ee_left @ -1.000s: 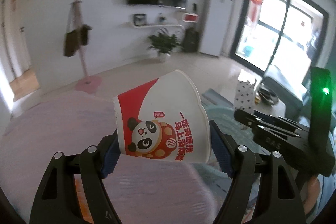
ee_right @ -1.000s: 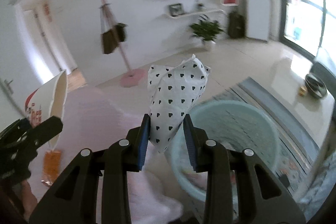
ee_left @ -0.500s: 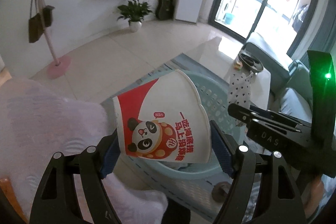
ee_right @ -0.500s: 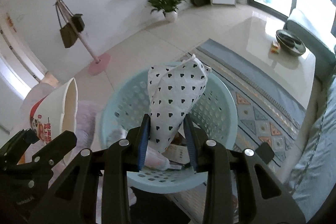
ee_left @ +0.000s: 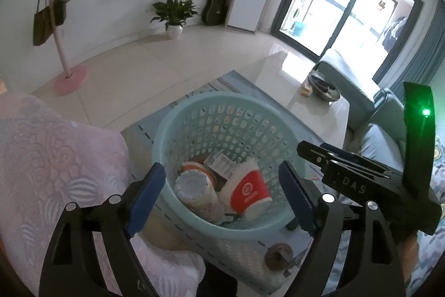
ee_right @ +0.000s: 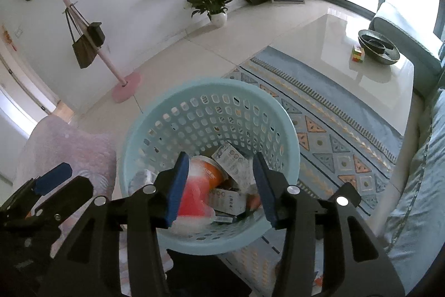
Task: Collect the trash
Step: 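Carry cup and paper bag to the teal basket and open both tools over it, then move both open tools back over the table, then grasp the teal packet with the left tool while the right tool grasps the orange snack packet, then carry both packets to the teal basket and open both tools over it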
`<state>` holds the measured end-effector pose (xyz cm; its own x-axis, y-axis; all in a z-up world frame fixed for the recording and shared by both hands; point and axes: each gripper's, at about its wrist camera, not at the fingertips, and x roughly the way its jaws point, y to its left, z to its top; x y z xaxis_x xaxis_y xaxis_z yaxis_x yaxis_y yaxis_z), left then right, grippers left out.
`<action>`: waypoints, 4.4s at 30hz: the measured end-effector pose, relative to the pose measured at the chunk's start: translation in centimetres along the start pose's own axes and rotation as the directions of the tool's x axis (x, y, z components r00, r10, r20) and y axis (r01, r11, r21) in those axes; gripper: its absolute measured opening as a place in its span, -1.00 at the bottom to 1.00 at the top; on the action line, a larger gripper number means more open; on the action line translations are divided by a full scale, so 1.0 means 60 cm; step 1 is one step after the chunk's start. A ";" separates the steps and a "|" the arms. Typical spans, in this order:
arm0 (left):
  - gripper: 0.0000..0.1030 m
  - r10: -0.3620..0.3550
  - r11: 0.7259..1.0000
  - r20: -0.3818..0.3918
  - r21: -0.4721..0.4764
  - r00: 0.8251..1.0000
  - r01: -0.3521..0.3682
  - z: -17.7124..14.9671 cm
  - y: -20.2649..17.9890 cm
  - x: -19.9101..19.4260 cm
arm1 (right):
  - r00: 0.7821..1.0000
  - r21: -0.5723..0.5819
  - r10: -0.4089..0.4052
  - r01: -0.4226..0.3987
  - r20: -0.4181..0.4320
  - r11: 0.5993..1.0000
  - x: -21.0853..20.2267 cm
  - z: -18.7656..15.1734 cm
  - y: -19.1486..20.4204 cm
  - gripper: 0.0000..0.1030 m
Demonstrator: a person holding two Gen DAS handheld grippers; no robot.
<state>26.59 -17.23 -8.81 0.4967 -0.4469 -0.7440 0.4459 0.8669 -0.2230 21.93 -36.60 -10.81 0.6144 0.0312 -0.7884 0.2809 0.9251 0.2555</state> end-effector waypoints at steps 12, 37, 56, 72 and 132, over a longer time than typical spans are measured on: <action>0.58 0.019 0.999 0.159 -0.028 0.987 -0.015 -0.031 0.028 -0.139 | 0.994 -0.120 0.075 -0.064 0.084 0.991 -0.086 -0.010 0.096 -0.13; 0.58 0.528 0.805 0.285 -0.468 0.800 -0.365 -0.260 0.332 -0.537 | 0.923 -0.496 0.374 -0.365 -0.084 0.788 -0.119 -0.208 0.555 0.28; 0.63 0.594 0.682 0.013 -0.539 0.804 -0.495 -0.383 0.523 -0.532 | 0.952 -0.567 0.255 -0.304 -0.166 0.765 -0.022 -0.307 0.687 0.49; 0.12 0.656 0.611 -0.094 -0.517 0.749 -0.600 -0.385 0.533 -0.491 | 0.977 -0.645 0.176 -0.211 -0.119 0.735 -0.018 -0.324 0.710 0.35; -0.13 0.056 0.998 0.147 -0.002 0.988 -0.056 -0.011 0.031 -0.095 | 0.991 0.008 0.039 -0.041 0.127 0.999 -0.046 -0.006 0.054 -0.28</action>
<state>24.09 -12.95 -5.41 0.6250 -0.4252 -0.6546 0.4155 0.8912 -0.1822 20.87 -33.55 -8.03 0.7134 0.0193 -0.7004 0.2615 0.9201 0.2916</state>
